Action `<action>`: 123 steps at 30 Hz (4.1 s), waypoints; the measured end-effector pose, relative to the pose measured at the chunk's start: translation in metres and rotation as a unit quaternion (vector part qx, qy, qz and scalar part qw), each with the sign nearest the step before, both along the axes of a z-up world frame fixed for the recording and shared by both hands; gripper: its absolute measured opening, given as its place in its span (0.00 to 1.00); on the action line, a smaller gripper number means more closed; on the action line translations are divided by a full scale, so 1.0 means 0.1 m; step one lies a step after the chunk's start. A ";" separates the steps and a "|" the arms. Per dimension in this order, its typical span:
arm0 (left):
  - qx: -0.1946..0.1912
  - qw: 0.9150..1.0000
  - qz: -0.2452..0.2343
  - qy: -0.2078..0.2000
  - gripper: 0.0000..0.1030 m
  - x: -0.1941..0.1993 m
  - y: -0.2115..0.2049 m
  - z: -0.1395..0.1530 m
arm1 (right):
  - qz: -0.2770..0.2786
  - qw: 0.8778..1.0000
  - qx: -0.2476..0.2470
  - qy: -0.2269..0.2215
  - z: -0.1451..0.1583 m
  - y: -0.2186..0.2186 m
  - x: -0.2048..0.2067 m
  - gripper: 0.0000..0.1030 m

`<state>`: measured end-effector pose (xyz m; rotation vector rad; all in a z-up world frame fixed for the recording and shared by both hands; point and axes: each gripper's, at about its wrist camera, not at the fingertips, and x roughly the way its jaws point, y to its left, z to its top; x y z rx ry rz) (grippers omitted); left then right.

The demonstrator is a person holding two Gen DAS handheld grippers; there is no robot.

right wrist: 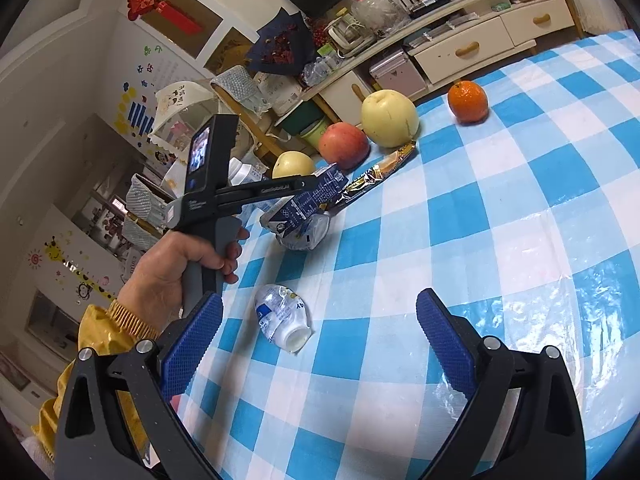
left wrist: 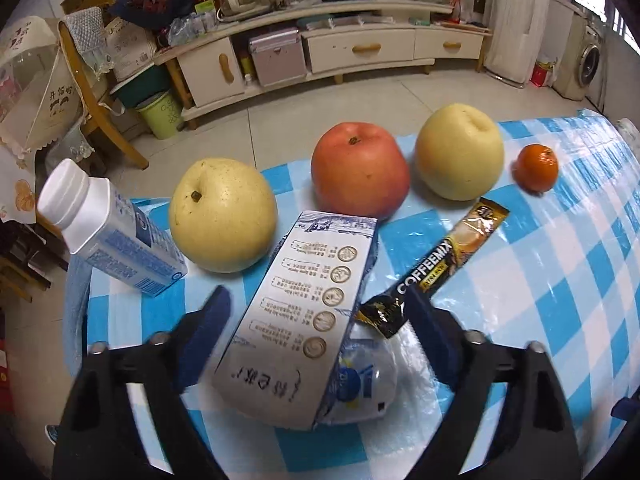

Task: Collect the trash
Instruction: 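Reach the left tool toward the white biscuit box and coffee-mix stick, then grasp the white biscuit box with the left tool while the right tool reaches the COFFEEMIX stick, then grasp the COFFEEMIX stick with the right tool and lift it, then carry the biscuit box to the pink bin while the right tool carries the coffee stick there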

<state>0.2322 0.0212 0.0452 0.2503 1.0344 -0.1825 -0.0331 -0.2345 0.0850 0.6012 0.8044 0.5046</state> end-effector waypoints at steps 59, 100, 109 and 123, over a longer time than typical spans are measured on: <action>-0.295 0.945 0.027 -0.139 0.60 -2.42 0.82 0.25 | -0.054 0.969 -0.242 0.009 -0.24 0.01 0.73 0.78; -0.263 0.957 0.034 -0.114 0.60 -2.36 1.17 -0.04 | -0.027 0.931 -0.362 -0.025 -0.40 0.24 0.87 0.20; -0.244 0.960 0.034 -0.133 0.60 -2.46 1.19 0.06 | -0.020 0.948 -0.313 -0.053 -0.09 0.32 0.63 0.20; -0.219 0.955 0.070 -0.186 0.60 -2.67 1.46 0.30 | 0.057 0.969 -0.221 -0.093 0.30 0.98 0.15 0.20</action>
